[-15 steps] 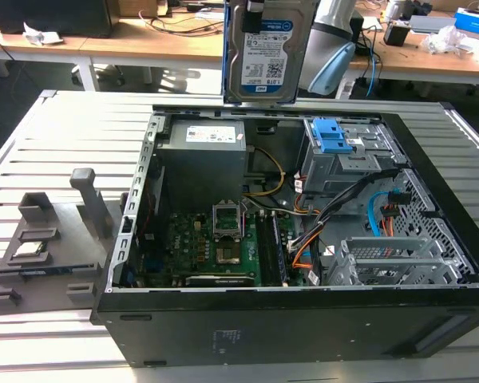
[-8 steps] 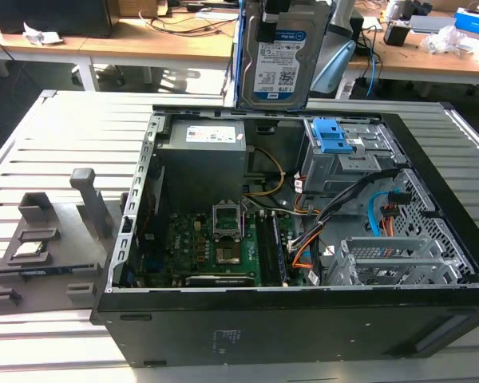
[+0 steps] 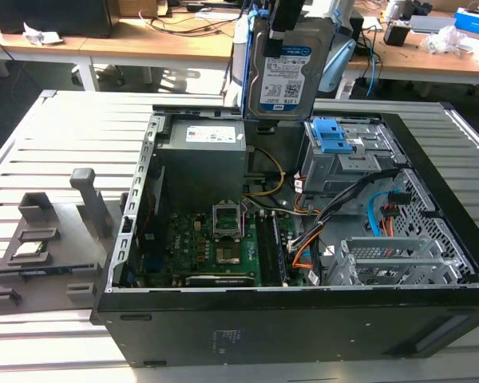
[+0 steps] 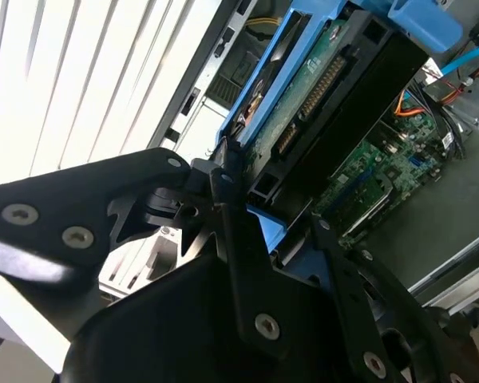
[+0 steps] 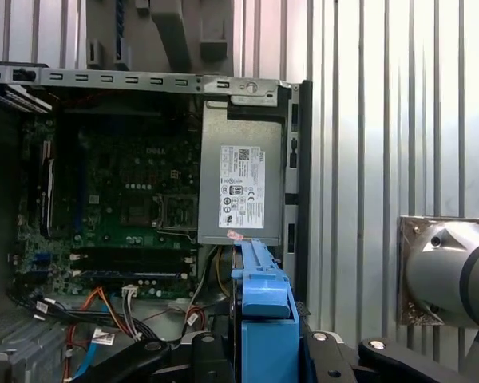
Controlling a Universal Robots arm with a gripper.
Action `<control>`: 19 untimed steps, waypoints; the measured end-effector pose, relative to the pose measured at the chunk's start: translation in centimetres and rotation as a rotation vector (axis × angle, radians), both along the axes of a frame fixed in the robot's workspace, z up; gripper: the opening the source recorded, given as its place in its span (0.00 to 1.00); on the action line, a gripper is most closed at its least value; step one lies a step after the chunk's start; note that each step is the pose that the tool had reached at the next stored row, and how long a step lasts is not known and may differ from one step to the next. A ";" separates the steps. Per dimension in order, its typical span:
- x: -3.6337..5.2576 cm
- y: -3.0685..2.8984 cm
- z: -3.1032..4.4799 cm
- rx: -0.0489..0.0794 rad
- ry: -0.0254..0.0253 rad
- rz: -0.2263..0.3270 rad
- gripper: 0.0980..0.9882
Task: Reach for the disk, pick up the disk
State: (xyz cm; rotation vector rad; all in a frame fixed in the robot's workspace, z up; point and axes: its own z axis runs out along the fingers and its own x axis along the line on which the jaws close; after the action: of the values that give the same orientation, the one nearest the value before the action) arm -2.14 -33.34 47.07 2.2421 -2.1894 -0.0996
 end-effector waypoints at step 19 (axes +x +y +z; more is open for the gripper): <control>0.04 -4.34 -0.18 -0.007 0.0000 0.000 0.30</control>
State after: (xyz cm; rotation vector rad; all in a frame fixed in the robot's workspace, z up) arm -2.11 -37.67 46.88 2.2386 -2.1862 -0.0918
